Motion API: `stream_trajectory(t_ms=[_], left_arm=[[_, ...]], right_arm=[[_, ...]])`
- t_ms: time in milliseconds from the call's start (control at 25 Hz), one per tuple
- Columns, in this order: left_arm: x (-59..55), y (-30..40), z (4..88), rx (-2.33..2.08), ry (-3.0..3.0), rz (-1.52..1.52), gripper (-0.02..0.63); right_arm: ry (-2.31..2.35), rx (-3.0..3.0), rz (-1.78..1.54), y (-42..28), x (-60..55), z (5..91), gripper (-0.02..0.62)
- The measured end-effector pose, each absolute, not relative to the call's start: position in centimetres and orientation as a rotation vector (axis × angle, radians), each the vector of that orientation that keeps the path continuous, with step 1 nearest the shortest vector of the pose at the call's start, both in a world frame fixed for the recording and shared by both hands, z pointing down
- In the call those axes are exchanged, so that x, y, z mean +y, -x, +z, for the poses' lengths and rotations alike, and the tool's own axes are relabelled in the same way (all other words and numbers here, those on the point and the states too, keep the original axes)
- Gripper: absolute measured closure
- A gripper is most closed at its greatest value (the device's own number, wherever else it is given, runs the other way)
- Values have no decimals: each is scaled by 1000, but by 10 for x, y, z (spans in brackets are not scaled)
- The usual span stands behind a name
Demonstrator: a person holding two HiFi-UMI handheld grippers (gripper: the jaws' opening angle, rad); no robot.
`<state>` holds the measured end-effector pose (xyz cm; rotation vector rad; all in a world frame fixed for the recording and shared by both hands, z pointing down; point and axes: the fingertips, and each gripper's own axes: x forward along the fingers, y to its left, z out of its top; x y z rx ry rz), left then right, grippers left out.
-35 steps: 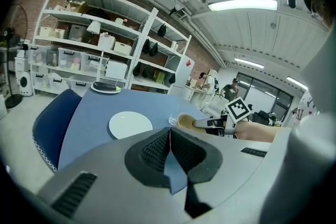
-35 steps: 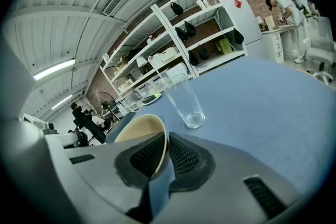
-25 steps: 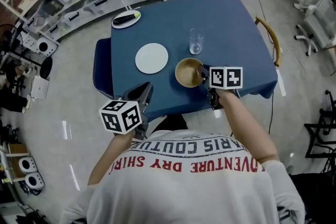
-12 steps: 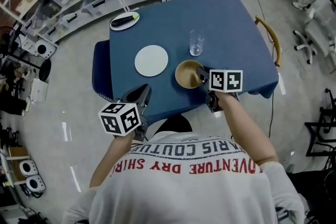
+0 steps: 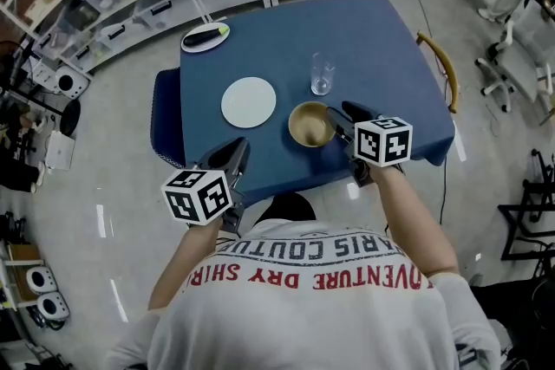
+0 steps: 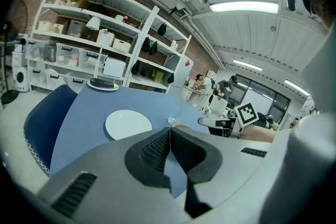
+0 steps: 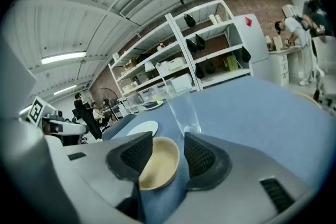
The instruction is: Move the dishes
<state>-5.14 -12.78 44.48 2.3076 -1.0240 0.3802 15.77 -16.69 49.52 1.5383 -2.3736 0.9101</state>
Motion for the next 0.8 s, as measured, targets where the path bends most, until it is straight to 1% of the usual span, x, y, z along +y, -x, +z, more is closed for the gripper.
stream_trajectory(t_ms=[240,400,680,800], left_arm=[[-127,49,431,-1007,-2337,337,578],[-121,37,416,-967,-2376,309,577],[-117,19,389,-916,-2432,260,578],[-113,11,378,-887,-2463,247,578]], right_arm=[[-1492,-2519,574,-152,-151,429,424],[-1451,-2643,544,-142,-134,397,439],[-1338,-2724,425,-127,-108,371,526],[-1296,-2750,380,-125,-98,370,546]])
